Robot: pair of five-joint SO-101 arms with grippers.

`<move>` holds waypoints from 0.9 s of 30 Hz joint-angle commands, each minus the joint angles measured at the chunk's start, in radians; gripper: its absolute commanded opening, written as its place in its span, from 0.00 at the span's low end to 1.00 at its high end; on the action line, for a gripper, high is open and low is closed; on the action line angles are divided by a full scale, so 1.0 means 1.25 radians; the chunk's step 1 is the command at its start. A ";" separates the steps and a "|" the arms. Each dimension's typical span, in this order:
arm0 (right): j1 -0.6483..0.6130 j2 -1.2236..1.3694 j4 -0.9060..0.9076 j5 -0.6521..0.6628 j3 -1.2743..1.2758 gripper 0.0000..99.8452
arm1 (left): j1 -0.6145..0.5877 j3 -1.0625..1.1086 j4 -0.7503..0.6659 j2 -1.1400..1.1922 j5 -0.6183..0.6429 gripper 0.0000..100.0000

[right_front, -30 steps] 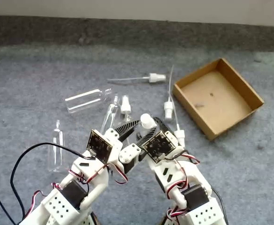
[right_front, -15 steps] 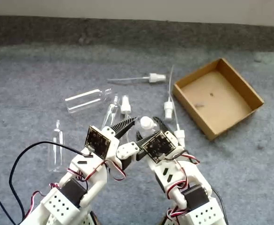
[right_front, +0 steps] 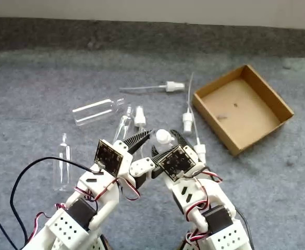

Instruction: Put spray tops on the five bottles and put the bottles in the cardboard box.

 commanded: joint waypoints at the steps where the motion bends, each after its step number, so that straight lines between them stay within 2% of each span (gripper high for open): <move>1: 0.010 -0.012 -0.001 0.007 0.117 0.07 | -0.014 -0.008 0.005 -0.013 -0.006 0.25; 11: 0.010 -0.012 -0.001 0.007 0.117 0.07 | -0.007 -0.009 0.006 -0.056 -0.006 0.25; 13: 0.010 -0.012 -0.001 0.007 0.117 0.07 | -0.012 -0.012 0.049 -0.109 -0.006 0.25; 17: 0.010 -0.012 -0.001 0.007 0.117 0.07 | -0.007 -0.013 0.228 -0.253 -0.005 0.25; 19: 0.010 -0.012 -0.001 0.007 0.117 0.07 | -0.014 -0.031 0.277 -0.280 -0.005 0.25; 27: 0.025 -0.012 -0.001 0.006 0.121 0.07 | -0.015 -0.062 0.304 -0.252 -0.009 0.24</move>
